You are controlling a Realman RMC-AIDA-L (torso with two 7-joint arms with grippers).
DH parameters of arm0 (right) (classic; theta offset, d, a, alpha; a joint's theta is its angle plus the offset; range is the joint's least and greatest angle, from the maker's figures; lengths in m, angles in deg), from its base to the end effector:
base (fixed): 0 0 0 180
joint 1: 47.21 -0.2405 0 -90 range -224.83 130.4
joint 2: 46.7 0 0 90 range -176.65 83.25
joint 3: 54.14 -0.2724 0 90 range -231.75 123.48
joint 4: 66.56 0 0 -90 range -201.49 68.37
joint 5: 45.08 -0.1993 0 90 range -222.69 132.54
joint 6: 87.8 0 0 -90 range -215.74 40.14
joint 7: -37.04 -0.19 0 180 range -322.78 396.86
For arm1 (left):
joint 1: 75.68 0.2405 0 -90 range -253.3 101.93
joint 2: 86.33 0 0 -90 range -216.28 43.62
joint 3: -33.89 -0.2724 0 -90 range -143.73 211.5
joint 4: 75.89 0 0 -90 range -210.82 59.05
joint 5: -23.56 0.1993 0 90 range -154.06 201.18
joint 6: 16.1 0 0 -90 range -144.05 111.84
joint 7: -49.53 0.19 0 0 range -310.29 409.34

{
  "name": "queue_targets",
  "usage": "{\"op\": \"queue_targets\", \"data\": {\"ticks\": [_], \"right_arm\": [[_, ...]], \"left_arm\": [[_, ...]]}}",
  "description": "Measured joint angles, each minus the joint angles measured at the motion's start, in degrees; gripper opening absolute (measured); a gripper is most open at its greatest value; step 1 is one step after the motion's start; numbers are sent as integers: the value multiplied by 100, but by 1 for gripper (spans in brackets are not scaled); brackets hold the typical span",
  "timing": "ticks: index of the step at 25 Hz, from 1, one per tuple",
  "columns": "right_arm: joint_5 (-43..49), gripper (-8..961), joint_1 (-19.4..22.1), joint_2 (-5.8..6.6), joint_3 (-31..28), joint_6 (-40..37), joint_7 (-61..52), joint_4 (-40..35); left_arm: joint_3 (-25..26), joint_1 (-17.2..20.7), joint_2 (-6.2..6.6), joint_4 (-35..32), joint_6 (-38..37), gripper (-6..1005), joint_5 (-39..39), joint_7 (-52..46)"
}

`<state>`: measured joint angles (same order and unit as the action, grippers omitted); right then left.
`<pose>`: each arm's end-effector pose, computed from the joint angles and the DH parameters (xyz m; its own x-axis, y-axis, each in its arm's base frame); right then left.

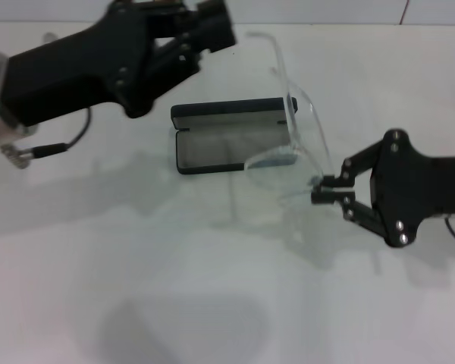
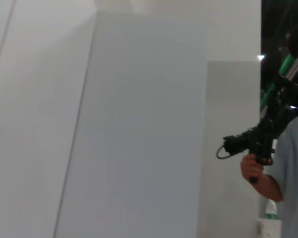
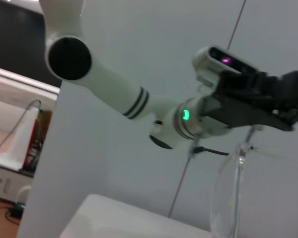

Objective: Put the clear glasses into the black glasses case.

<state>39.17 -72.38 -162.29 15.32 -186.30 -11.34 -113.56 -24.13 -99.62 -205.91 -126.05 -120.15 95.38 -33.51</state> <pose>0.1740 0.2971 -0.0359 0.7202 0.3845 -0.5775 0.2727 -0.9223 -0.2739 -0.1385 0.3063 0.0214 0.4815 0.0621 0.8742 0.1693 -0.9853 -0.0233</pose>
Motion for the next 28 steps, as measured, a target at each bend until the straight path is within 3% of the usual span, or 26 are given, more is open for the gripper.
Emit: {"op": "queue_targets", "data": {"ticks": [3, 11, 28], "right_arm": [[-16, 50, -50, -16, 26, -116, 161, 283], [-43, 50, -66, -33, 38, -397, 256, 530], [-115, 50, -74, -42, 69, -611, 279, 548]], "left_arm": [[-196, -129, -1, 37, 131, 225, 35, -66], [-594, -224, -4, 231, 458, 42, 38, -86], [-1190, -243, -5, 510, 412, 49, 23, -354]]}}
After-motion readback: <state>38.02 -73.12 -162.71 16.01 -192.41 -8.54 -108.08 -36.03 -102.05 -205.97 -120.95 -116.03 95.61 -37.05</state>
